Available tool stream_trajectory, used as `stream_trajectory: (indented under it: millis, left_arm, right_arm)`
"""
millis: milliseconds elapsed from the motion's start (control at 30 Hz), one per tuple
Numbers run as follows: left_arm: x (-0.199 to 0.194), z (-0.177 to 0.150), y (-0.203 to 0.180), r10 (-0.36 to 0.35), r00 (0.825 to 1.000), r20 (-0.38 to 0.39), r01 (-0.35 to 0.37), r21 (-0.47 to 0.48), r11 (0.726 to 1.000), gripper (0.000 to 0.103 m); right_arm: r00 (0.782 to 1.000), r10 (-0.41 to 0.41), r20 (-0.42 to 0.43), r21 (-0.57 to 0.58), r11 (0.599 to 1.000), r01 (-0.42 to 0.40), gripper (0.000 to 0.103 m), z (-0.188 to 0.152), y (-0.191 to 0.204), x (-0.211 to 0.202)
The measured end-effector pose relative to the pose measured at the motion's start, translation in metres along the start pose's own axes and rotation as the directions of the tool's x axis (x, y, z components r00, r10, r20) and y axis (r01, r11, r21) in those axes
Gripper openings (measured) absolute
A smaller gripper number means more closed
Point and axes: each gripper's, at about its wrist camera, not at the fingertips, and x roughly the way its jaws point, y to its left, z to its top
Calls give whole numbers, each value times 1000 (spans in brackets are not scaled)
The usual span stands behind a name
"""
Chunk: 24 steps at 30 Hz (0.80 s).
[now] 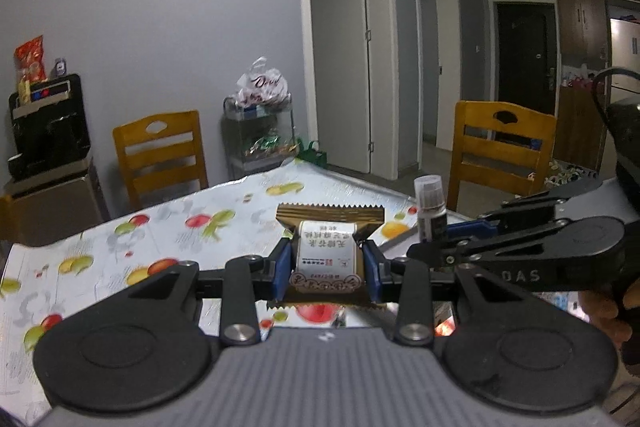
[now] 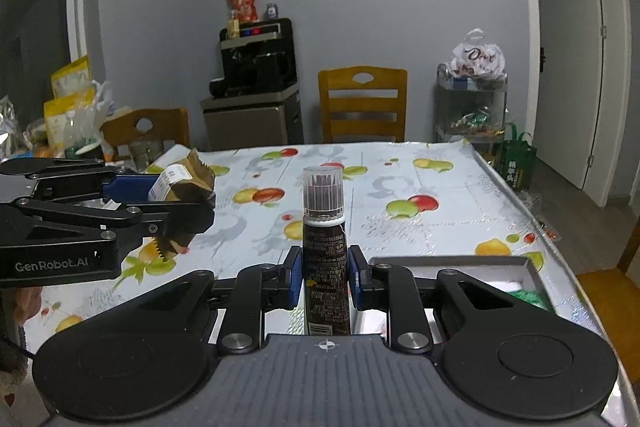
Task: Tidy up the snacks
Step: 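Carry the cookie with the left gripper while the right carries the brown tube over the box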
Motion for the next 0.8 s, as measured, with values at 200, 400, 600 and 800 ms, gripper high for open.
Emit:
stream_trajectory:
  millis: [200, 400, 600, 800]
  left_arm:
    - [11, 16, -13, -30, 999, 14, 30, -4, 1000, 35]
    - [28, 21, -24, -45, 999, -2, 45, 3, 999, 35]
    - [52, 21, -37, -69, 997, -34, 69, 15, 997, 35]
    - [78, 17, -48, -99, 993, -70, 101, 22, 995, 35]
  right_arm:
    - [1000, -17, 14, 8, 1000, 17, 25, 4, -13, -4]
    - [999, -36, 16, 17, 999, 36, 25, 2, -27, -8]
    - [996, -84, 21, 56, 995, 82, 25, 1, -56, -11]
    - [991, -133, 2, 114, 985, 132, 25, -6, -86, -10]
